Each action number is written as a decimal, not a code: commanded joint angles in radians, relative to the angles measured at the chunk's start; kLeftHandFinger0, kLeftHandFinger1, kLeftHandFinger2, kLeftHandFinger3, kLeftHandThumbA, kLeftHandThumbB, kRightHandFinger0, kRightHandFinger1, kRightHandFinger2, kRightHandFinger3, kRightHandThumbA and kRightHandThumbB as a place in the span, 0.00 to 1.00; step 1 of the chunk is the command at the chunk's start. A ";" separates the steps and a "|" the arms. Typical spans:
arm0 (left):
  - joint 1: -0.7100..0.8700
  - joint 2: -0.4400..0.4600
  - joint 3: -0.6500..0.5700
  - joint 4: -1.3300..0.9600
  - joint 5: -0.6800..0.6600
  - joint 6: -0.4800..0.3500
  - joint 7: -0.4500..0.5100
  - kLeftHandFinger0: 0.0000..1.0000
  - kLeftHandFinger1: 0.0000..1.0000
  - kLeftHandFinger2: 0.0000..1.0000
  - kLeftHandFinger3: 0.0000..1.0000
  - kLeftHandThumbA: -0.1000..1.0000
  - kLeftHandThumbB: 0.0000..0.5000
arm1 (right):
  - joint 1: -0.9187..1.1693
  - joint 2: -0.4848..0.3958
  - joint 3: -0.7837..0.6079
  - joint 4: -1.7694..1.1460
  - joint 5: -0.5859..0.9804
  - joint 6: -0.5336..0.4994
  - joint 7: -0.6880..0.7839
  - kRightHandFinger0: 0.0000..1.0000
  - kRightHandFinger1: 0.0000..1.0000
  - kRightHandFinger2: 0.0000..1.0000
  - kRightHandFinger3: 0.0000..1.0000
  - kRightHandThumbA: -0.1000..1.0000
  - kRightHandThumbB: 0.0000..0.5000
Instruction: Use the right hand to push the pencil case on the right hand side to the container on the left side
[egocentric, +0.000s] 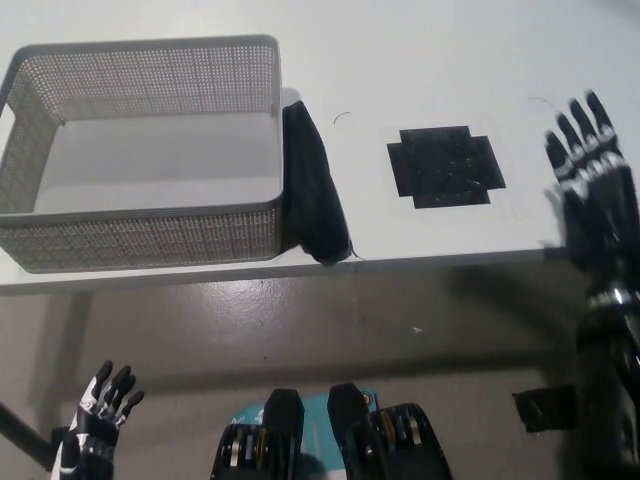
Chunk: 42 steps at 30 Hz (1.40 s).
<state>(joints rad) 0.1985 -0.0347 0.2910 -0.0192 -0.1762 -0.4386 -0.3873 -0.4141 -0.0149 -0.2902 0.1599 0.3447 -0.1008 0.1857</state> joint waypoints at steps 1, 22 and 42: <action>-0.028 0.019 0.009 -0.032 0.030 -0.031 0.013 1.00 1.00 1.00 1.00 1.00 0.65 | 0.261 -0.090 0.103 -0.691 0.062 0.042 0.093 1.00 1.00 1.00 1.00 1.00 0.64; -0.111 0.065 0.032 0.000 -0.010 -0.031 0.036 1.00 1.00 1.00 1.00 1.00 0.71 | 0.483 -0.084 0.295 -0.328 0.008 -0.082 0.133 1.00 1.00 1.00 1.00 1.00 0.45; -0.127 0.072 0.041 0.044 0.012 -0.031 0.044 1.00 1.00 1.00 1.00 1.00 0.73 | 0.402 -0.064 0.308 -0.214 -0.009 -0.071 0.099 1.00 1.00 1.00 1.00 1.00 0.45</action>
<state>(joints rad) 0.0789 0.0203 0.3276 0.0247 -0.1709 -0.4412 -0.3576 0.0055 -0.0818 0.0305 -0.0439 0.3396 -0.1415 0.2876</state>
